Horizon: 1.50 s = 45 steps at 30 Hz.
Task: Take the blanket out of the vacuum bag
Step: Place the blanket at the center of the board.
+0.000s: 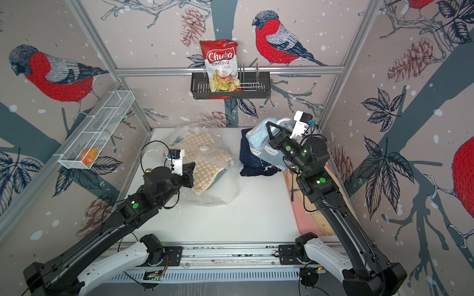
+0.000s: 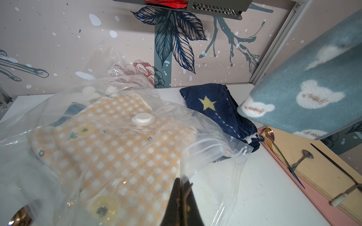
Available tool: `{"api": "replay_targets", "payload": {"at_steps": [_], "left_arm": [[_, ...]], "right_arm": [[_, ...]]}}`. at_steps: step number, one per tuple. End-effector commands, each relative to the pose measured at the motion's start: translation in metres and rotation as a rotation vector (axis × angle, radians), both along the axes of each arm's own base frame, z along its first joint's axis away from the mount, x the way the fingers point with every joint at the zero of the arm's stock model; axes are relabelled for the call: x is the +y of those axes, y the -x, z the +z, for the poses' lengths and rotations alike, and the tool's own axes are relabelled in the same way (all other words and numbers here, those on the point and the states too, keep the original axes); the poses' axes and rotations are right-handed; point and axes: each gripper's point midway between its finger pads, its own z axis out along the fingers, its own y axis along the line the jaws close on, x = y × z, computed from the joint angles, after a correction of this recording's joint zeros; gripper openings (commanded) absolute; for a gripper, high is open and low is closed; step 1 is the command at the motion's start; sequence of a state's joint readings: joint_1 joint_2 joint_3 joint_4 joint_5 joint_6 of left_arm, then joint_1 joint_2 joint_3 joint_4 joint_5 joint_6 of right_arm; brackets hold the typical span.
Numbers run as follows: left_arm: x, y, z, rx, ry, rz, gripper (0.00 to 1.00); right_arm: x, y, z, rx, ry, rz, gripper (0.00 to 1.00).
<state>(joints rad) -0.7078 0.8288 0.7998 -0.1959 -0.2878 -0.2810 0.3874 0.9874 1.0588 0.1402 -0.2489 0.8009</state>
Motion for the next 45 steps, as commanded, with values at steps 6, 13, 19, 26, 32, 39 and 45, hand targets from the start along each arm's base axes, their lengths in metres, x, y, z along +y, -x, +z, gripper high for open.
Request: {"api": "replay_targets", "payload": {"at_steps": [6, 13, 19, 26, 32, 39, 45], "left_arm": [[0.000, -0.003, 0.003, -0.012, -0.001, 0.005, 0.02], [0.002, -0.006, 0.000, -0.008, -0.018, 0.017, 0.02], [0.004, -0.012, -0.001, -0.001, -0.012, 0.014, 0.02], [0.000, -0.011, -0.003, 0.009, 0.002, -0.014, 0.02], [-0.004, -0.010, -0.006, 0.026, 0.011, -0.032, 0.02], [-0.004, -0.010, -0.003, 0.021, 0.019, -0.033, 0.03], [-0.002, -0.009, -0.001, 0.015, 0.022, -0.027, 0.03]], "right_arm": [[-0.007, -0.027, -0.021, 0.027, -0.004, 0.044, 0.00], [0.003, -0.103, -0.031, 0.064, 0.012, 0.062, 0.00], [0.009, -0.175, 0.005, 0.038, 0.004, 0.037, 0.00], [0.017, -0.185, -0.160, 0.277, 0.053, 0.016, 0.00], [0.024, -0.120, -0.260, 0.453, -0.026, 0.007, 0.00], [0.026, -0.112, -0.277, 0.524, 0.031, -0.088, 0.00], [0.023, -0.105, -0.294, 0.589, 0.037, -0.114, 0.13]]}}
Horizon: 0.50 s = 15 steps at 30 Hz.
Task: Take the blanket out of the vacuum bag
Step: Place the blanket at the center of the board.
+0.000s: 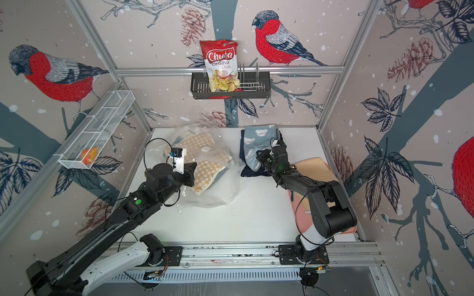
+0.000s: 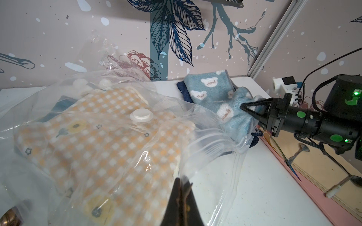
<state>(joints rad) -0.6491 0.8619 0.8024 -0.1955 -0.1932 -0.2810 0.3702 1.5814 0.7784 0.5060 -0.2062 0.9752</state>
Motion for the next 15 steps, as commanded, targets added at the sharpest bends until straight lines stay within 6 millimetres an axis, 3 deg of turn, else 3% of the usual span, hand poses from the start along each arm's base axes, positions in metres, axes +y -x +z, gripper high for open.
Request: {"api": "replay_targets", "payload": {"at_steps": [1, 3, 9, 12, 15], "left_arm": [[0.000, -0.001, 0.009, -0.029, 0.019, 0.003, 0.04], [0.001, -0.001, 0.011, -0.032, 0.021, 0.004, 0.04], [0.002, 0.001, 0.016, -0.047, 0.031, 0.003, 0.06], [0.004, 0.001, 0.017, -0.051, 0.024, 0.012, 0.07], [0.009, 0.000, 0.017, -0.052, 0.015, 0.036, 0.04]], "right_arm": [[-0.003, 0.007, -0.013, 0.046, -0.014, -0.022, 0.16], [-0.004, 0.023, -0.029, 0.097, -0.035, -0.005, 0.39], [-0.034, 0.087, -0.061, 0.206, -0.004, -0.029, 0.72], [-0.049, 0.107, -0.048, 0.189, 0.071, -0.040, 0.75], [-0.056, 0.114, -0.011, 0.099, 0.179, -0.060, 0.68]]}}
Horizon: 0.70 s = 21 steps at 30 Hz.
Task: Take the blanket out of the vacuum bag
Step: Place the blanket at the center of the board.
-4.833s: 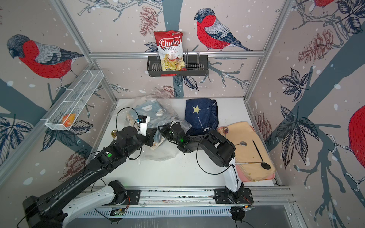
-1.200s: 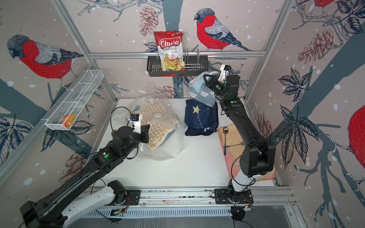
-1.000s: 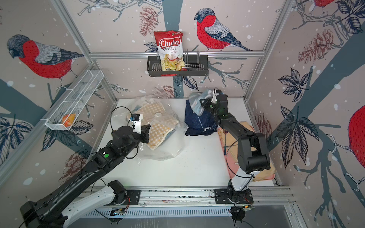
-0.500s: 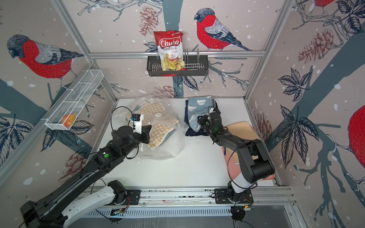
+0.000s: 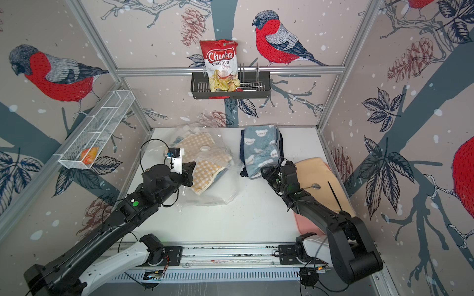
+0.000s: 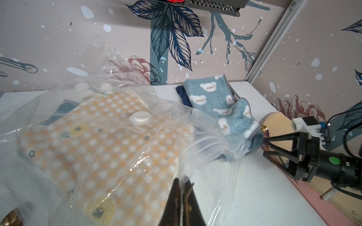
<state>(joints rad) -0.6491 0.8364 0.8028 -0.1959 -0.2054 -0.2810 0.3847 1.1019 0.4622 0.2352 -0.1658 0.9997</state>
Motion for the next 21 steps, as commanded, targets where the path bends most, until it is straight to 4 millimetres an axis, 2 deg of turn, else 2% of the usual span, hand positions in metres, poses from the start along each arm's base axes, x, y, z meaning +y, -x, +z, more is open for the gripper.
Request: {"api": "replay_targets", "payload": {"at_steps": [1, 3, 5, 7, 8, 11, 13, 16, 21], "left_arm": [[0.007, -0.003, 0.009, -0.031, -0.001, 0.036, 0.01], [0.011, -0.004, 0.011, -0.037, -0.006, 0.057, 0.00], [0.015, -0.004, 0.011, -0.041, -0.009, 0.077, 0.00], [0.018, -0.005, 0.011, -0.043, -0.013, 0.095, 0.00], [0.020, -0.005, 0.010, -0.043, -0.018, 0.105, 0.00], [0.025, -0.006, 0.011, -0.046, -0.026, 0.131, 0.00], [0.025, -0.006, 0.011, -0.047, -0.025, 0.133, 0.00], [0.026, -0.006, 0.011, -0.048, -0.022, 0.136, 0.00], [0.024, -0.005, 0.013, -0.060, -0.010, 0.123, 0.00]], "right_arm": [[-0.011, 0.010, 0.021, -0.039, 0.181, -0.013, 0.63], [0.000, 0.006, 0.048, -0.108, 0.248, 0.014, 0.47], [0.018, -0.005, 0.065, -0.140, 0.337, 0.062, 0.21], [0.042, -0.018, 0.069, -0.147, 0.424, 0.143, 0.08], [0.056, -0.027, 0.065, -0.139, 0.478, 0.189, 0.05], [0.085, -0.054, 0.044, -0.079, 0.626, 0.280, 0.06], [0.092, -0.069, 0.023, -0.034, 0.708, 0.305, 0.11], [0.089, -0.090, -0.005, 0.040, 0.812, 0.298, 0.39], [0.079, -0.103, -0.038, 0.109, 0.862, 0.283, 0.41]]}}
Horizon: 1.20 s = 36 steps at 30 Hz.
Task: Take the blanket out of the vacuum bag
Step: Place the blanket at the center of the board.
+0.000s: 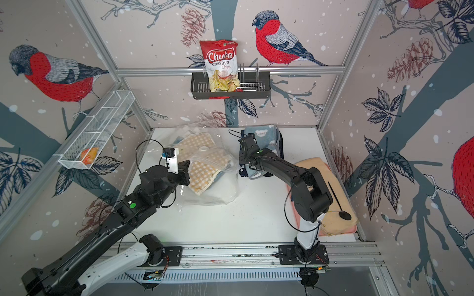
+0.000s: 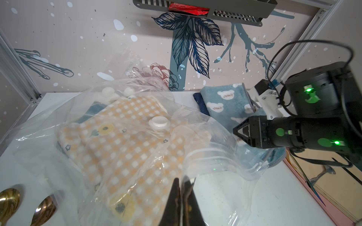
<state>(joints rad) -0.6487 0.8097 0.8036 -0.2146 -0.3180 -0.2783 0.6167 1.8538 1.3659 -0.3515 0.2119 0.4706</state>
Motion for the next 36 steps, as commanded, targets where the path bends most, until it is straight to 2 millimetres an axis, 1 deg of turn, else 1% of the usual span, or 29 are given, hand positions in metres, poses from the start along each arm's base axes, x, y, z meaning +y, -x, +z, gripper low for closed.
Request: {"api": "replay_targets", "payload": {"at_steps": [1, 5, 8, 9, 11, 14, 16, 18, 20, 23, 25, 26, 29, 36], "left_arm": [[0.002, -0.002, 0.007, -0.032, 0.012, 0.014, 0.00], [0.001, -0.002, 0.006, -0.031, 0.009, 0.009, 0.00], [0.001, -0.002, 0.007, -0.031, 0.011, 0.007, 0.00], [0.000, -0.002, 0.007, -0.032, 0.011, 0.005, 0.00], [0.000, -0.002, 0.007, -0.031, 0.012, 0.003, 0.00], [-0.001, -0.002, 0.006, -0.028, 0.010, 0.000, 0.00], [-0.001, -0.003, 0.005, -0.026, 0.008, 0.001, 0.00], [-0.001, -0.003, 0.005, -0.026, 0.010, 0.000, 0.00], [-0.001, -0.003, 0.005, -0.026, 0.010, 0.001, 0.00], [-0.001, -0.003, 0.004, -0.025, 0.007, 0.000, 0.00], [-0.002, -0.003, 0.004, -0.023, 0.005, -0.002, 0.00], [-0.002, -0.003, 0.003, -0.022, 0.005, -0.003, 0.00], [-0.001, -0.003, 0.004, -0.025, 0.005, -0.002, 0.00], [-0.002, -0.003, 0.005, -0.026, 0.008, -0.006, 0.00]], "right_arm": [[-0.014, 0.002, -0.019, 0.034, 0.084, -0.002, 0.42], [-0.014, 0.009, -0.045, 0.085, 0.082, 0.021, 0.47], [-0.013, 0.013, -0.060, 0.111, 0.072, 0.030, 0.53], [-0.014, 0.013, -0.060, 0.107, 0.073, 0.026, 0.54], [-0.014, 0.013, -0.059, 0.096, 0.059, 0.022, 0.60], [-0.013, 0.012, -0.059, 0.087, 0.051, 0.021, 0.61], [-0.015, 0.009, -0.060, 0.087, 0.057, 0.013, 0.53], [-0.016, 0.008, -0.062, 0.091, 0.055, 0.010, 0.40], [-0.018, 0.007, -0.061, 0.086, 0.059, 0.003, 0.22], [-0.019, 0.006, -0.057, 0.076, 0.056, 0.006, 0.08], [-0.020, 0.006, -0.055, 0.069, 0.054, 0.003, 0.00], [-0.021, 0.006, -0.053, 0.065, 0.050, 0.003, 0.00], [-0.019, 0.007, -0.040, 0.038, 0.018, 0.008, 0.00], [-0.005, 0.009, 0.008, -0.029, -0.139, 0.059, 0.00]]}}
